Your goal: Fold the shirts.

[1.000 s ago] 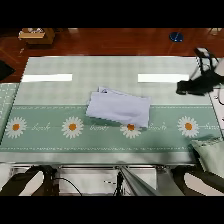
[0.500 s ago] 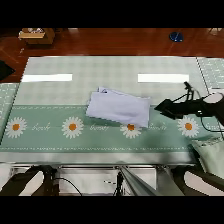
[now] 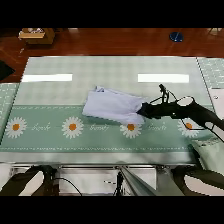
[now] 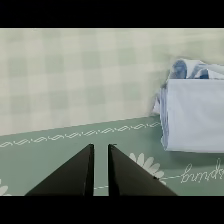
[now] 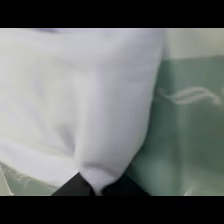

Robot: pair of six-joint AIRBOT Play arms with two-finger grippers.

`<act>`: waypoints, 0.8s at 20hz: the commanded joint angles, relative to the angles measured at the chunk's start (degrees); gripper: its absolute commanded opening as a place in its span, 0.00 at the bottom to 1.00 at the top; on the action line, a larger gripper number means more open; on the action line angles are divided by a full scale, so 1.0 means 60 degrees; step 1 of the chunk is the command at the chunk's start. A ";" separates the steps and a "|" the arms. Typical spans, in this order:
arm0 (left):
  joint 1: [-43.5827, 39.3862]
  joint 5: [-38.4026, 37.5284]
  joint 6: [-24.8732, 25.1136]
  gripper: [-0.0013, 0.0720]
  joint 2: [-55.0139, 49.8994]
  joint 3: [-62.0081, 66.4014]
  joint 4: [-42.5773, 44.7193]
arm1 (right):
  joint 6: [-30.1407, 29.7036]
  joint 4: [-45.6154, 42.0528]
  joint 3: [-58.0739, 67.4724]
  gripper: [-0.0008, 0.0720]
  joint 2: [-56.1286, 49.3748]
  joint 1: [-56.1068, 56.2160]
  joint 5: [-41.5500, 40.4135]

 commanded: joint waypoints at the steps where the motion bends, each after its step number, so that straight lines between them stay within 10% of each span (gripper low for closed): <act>1: 0.0007 0.0004 0.0000 0.21 -0.0036 -0.0004 0.0040 | 0.0233 -0.1388 0.1100 0.06 0.1002 0.0076 0.0710; 6: 0.0007 0.0233 0.0259 0.21 -0.0342 -0.0004 0.0047 | 0.3333 -0.6215 0.4306 0.06 0.3534 -0.2350 0.2135; 16: 0.0011 0.0623 0.0918 0.21 -0.1617 -0.0007 0.0047 | 0.3064 -1.0273 0.5956 0.06 0.4630 -0.9453 0.7989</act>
